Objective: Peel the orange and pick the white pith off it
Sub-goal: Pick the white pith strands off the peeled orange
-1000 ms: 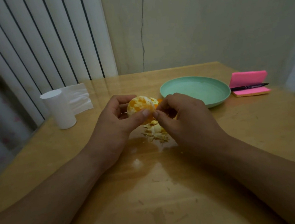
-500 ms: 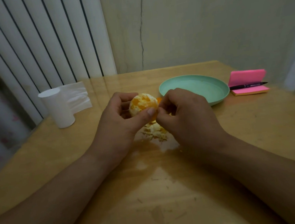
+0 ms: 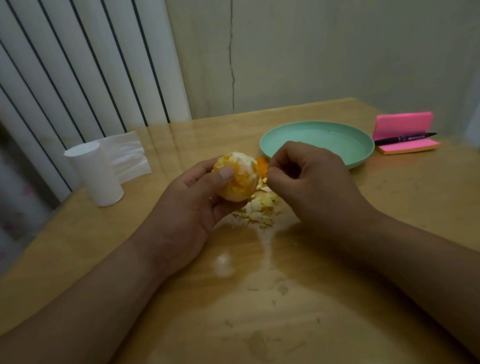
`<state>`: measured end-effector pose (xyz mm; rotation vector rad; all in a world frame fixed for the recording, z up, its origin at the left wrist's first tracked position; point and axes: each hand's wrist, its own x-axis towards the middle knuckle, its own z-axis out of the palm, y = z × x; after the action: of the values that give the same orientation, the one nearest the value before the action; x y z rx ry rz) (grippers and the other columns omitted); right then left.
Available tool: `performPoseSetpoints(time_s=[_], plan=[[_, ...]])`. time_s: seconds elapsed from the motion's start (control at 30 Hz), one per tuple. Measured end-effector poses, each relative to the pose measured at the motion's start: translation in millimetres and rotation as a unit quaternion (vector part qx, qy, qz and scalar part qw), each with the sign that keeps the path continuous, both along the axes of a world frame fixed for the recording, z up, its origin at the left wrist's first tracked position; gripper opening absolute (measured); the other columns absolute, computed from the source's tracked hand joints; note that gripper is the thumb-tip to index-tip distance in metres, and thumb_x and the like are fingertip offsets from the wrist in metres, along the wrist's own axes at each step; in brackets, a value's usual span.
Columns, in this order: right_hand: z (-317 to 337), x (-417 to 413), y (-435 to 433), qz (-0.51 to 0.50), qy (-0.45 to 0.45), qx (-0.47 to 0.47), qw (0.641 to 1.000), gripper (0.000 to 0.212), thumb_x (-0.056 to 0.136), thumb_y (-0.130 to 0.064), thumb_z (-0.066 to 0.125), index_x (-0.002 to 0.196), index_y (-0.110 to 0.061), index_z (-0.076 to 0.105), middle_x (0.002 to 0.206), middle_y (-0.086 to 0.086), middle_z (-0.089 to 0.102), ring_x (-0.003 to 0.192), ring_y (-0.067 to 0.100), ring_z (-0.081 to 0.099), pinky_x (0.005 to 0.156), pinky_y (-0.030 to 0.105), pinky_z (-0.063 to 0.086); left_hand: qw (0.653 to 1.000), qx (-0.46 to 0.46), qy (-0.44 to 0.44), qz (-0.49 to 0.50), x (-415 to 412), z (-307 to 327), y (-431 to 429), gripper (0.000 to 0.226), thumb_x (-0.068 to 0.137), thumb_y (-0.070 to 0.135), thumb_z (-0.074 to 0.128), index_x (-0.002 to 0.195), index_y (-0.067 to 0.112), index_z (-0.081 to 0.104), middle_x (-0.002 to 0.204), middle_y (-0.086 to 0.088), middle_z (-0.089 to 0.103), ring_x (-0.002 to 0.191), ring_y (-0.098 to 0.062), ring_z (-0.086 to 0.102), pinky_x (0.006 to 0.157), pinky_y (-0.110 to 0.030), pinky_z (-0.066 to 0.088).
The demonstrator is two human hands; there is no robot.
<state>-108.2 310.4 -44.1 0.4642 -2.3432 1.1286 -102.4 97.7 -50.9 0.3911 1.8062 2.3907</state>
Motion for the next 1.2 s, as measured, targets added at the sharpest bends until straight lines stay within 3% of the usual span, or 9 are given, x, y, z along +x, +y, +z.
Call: performPoseSetpoints(time_s=[0.2,0.33,0.47,0.57,0.73,0.9,1.0,1.1,1.2], plan=[[-3.2,-1.9,0.5,0.017,-0.065,0.094,0.993,0.017,0.104,-0.024,0.057,0.108,-0.033,0.070,0.086,-0.014,0.067,0.073,0.008,0.063,0.068,0.037,0.054,0.999,0.029,-0.038,0.008,-5.0,1.1,-6.3,0.046,0.099,0.021,0.060,0.139,-0.002,0.062,0.142,-0.025,0.065,0.127,-0.036,0.064,0.105,-0.042,0.058],[-1.9,-2.9,1.7,0.011,-0.030,0.100,0.994,0.019,0.106,-0.038,0.058,0.098,-0.028,0.072,0.082,-0.011,0.065,0.077,0.012,0.059,0.071,0.043,0.052,0.999,0.019,-0.028,-0.006,-9.1,-0.7,-11.6,0.048,0.100,0.023,0.065,0.142,0.001,0.061,0.143,-0.023,0.065,0.133,-0.035,0.062,0.109,-0.044,0.056],[0.1,-1.2,-0.9,0.002,0.030,0.116,0.993,0.010,0.094,-0.021,0.069,0.101,-0.029,0.070,0.095,-0.014,0.057,0.093,0.009,0.049,0.078,0.030,0.039,1.000,0.009,-0.018,-0.005,-11.1,-1.2,-11.7,0.057,0.091,0.020,0.068,0.146,0.004,0.059,0.140,-0.021,0.067,0.128,-0.034,0.066,0.103,-0.041,0.059],[2.7,1.4,-3.4,0.021,0.078,0.085,0.993,0.004,0.095,-0.028,0.071,0.098,-0.027,0.069,0.093,-0.014,0.059,0.091,0.008,0.052,0.076,0.028,0.041,1.000,0.017,-0.010,-0.005,-9.9,-1.2,-10.7,0.058,0.089,0.015,0.071,0.145,0.006,0.059,0.140,-0.020,0.068,0.124,-0.032,0.069,0.097,-0.037,0.060],[3.9,5.8,-5.1,0.042,0.105,0.106,0.988,0.015,0.095,-0.038,0.075,0.103,-0.027,0.070,0.096,-0.013,0.061,0.093,0.009,0.054,0.078,0.030,0.045,1.000,0.015,-0.005,0.005,-9.9,-0.6,-12.1,0.059,0.085,0.015,0.077,0.142,0.010,0.062,0.138,-0.017,0.069,0.122,-0.030,0.071,0.095,-0.034,0.060],[3.2,6.0,-5.8,0.030,0.115,0.130,0.984,0.014,0.095,-0.040,0.073,0.101,-0.028,0.069,0.095,-0.014,0.060,0.091,0.007,0.052,0.074,0.028,0.044,0.999,-0.036,0.024,0.028,-6.6,-1.2,-9.3,0.058,0.085,0.020,0.081,0.140,0.011,0.063,0.132,-0.015,0.072,0.120,-0.032,0.072,0.094,-0.038,0.060],[3.6,7.1,-6.1,0.024,0.113,0.149,0.982,0.009,0.097,-0.037,0.071,0.100,-0.028,0.070,0.092,-0.016,0.059,0.089,0.007,0.052,0.072,0.027,0.043,0.990,-0.113,0.064,0.060,-4.3,-1.1,-10.2,0.055,0.086,0.025,0.086,0.137,0.016,0.066,0.128,-0.010,0.074,0.119,-0.030,0.072,0.100,-0.046,0.059],[3.0,5.8,-6.3,0.016,0.125,0.165,0.978,0.007,0.097,-0.033,0.071,0.094,-0.026,0.070,0.086,-0.015,0.057,0.085,0.008,0.051,0.070,0.029,0.040,0.973,-0.185,0.103,0.091,-1.0,-0.1,-10.1,0.053,0.082,0.032,0.082,0.133,0.023,0.068,0.124,-0.001,0.075,0.116,-0.021,0.073,0.101,-0.042,0.061],[2.0,5.4,-7.3,0.013,0.122,0.171,0.978,0.008,0.095,-0.030,0.072,0.090,-0.025,0.070,0.083,-0.014,0.054,0.081,0.008,0.049,0.069,0.029,0.038,0.969,-0.197,0.115,0.096,0.4,0.1,-8.4,0.053,0.081,0.033,0.080,0.132,0.023,0.068,0.121,0.001,0.076,0.114,-0.016,0.073,0.100,-0.038,0.061]])
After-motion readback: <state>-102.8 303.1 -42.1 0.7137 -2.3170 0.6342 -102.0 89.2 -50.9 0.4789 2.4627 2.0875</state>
